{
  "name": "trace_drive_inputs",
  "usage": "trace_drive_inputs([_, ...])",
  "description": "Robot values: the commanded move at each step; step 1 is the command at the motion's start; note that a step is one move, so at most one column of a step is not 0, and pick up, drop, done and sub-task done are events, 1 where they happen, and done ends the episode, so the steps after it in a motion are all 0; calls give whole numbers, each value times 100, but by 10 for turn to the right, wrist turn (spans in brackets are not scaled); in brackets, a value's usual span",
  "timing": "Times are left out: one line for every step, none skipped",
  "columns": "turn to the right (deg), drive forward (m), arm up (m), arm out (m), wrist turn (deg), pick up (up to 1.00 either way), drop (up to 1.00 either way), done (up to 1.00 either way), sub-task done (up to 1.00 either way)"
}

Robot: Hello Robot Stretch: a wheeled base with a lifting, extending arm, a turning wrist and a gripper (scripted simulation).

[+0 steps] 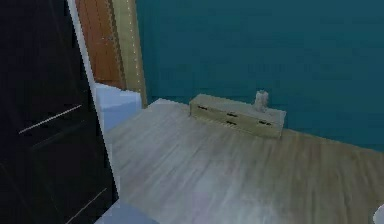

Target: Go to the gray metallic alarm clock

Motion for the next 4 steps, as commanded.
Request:
trace_drive_inputs([0, 100, 0, 0, 0, 0, 0, 0, 0])
trace_drive_inputs([30, 0, 0, 0, 0, 0, 0, 0, 0])
trace_drive_inputs([0, 10, 0, 0, 0, 0, 0, 0, 0])
trace_drive_inputs([-330, 0, 0, 0, 0, 0, 0, 0, 0])
